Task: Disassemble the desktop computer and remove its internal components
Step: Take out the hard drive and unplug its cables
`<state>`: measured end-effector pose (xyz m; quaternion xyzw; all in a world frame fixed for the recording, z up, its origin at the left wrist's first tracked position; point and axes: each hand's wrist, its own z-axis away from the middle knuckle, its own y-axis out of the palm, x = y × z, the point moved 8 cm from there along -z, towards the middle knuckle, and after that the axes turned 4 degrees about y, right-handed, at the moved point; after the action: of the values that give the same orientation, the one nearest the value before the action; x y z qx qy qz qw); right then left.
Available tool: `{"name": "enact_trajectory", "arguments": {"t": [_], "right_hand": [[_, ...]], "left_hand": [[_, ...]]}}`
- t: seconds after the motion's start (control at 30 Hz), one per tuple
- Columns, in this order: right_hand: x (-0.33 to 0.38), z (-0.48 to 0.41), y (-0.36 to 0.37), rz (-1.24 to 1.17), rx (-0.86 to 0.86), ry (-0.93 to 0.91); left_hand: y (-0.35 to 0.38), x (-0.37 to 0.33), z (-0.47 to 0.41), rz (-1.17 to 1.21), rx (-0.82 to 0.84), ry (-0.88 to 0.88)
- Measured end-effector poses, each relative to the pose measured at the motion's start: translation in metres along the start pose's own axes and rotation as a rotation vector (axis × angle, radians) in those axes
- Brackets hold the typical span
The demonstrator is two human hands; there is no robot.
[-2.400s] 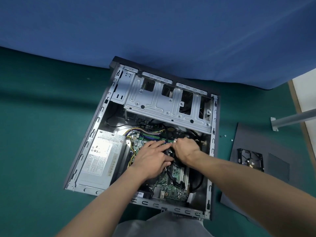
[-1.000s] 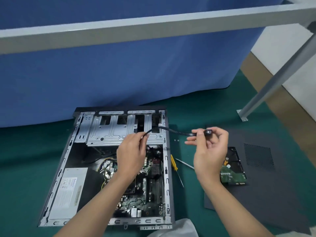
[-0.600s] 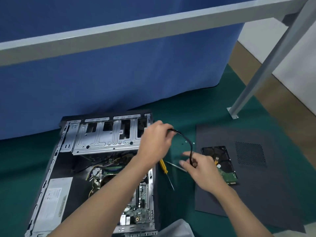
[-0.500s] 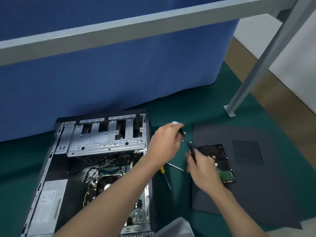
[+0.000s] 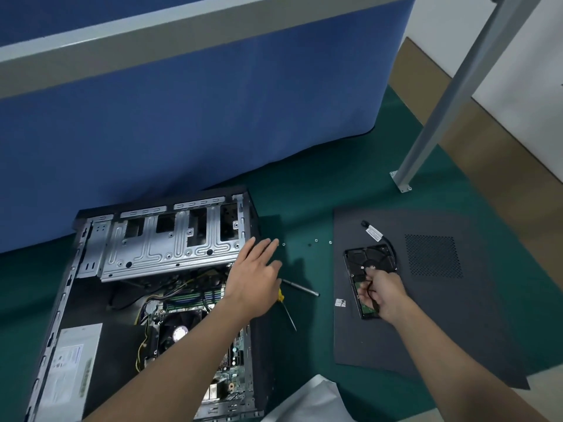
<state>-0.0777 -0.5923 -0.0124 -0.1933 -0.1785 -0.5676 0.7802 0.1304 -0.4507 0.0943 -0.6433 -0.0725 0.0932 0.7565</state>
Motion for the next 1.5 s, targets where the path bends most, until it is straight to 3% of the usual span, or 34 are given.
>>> {"name": "enact_trajectory", "arguments": {"t": [0.17, 0.27, 0.37, 0.47, 0.6, 0.7, 0.77, 0.9, 1.0, 1.07, 1.2, 1.33, 1.4, 1.5], "right_hand": [[0.028, 0.023, -0.009, 0.655, -0.342, -0.209], [0.042, 0.056, 0.008, 0.818, -0.452, -0.403], [0.049, 0.095, 0.06, 0.765, -0.289, -0.692], [0.041, 0.144, 0.114, 0.756, -0.139, -0.977], [0.014, 0.203, 0.175, 0.91, 0.017, -1.352], [-0.013, 0.218, 0.202, 1.144, 0.068, -1.508], [-0.025, 0.22, 0.211, 1.325, 0.047, -1.51], [-0.043, 0.222, 0.223, 1.75, -0.059, -1.488], [-0.08, 0.221, 0.24, 2.148, 0.053, -1.45], [-0.095, 0.214, 0.25, 2.254, 0.116, -1.316], [-0.102, 0.187, 0.271, 2.167, 0.165, -0.974], [-0.113, 0.164, 0.284, 1.9, 0.277, -0.687], [-0.105, 0.159, 0.283, 1.7, 0.275, -0.646], [-0.074, 0.16, 0.275, 1.363, 0.195, -0.74]], "left_hand": [[-0.012, 0.001, 0.01, 0.184, -0.133, -0.001], [-0.02, 0.016, 0.03, 0.358, -0.256, -0.122], [-0.015, 0.047, 0.066, 0.374, -0.344, -0.322], [0.002, 0.076, 0.107, 0.303, -0.343, -0.41], [0.033, 0.107, 0.139, 0.287, -0.182, -0.457], [0.064, 0.102, 0.137, 0.295, 0.145, -0.302], [0.073, 0.099, 0.138, 0.286, 0.238, -0.25], [0.074, 0.097, 0.136, 0.214, 0.179, -0.174], [0.072, 0.1, 0.137, 0.289, 0.094, -0.175], [0.066, 0.109, 0.14, 0.373, -0.001, -0.223], [0.053, 0.139, 0.149, 0.407, -0.171, -0.353], [0.042, 0.151, 0.153, 0.38, -0.267, -0.371], [0.045, 0.157, 0.154, 0.385, -0.246, -0.399], [0.07, 0.161, 0.152, 0.486, -0.044, -0.374]]}}
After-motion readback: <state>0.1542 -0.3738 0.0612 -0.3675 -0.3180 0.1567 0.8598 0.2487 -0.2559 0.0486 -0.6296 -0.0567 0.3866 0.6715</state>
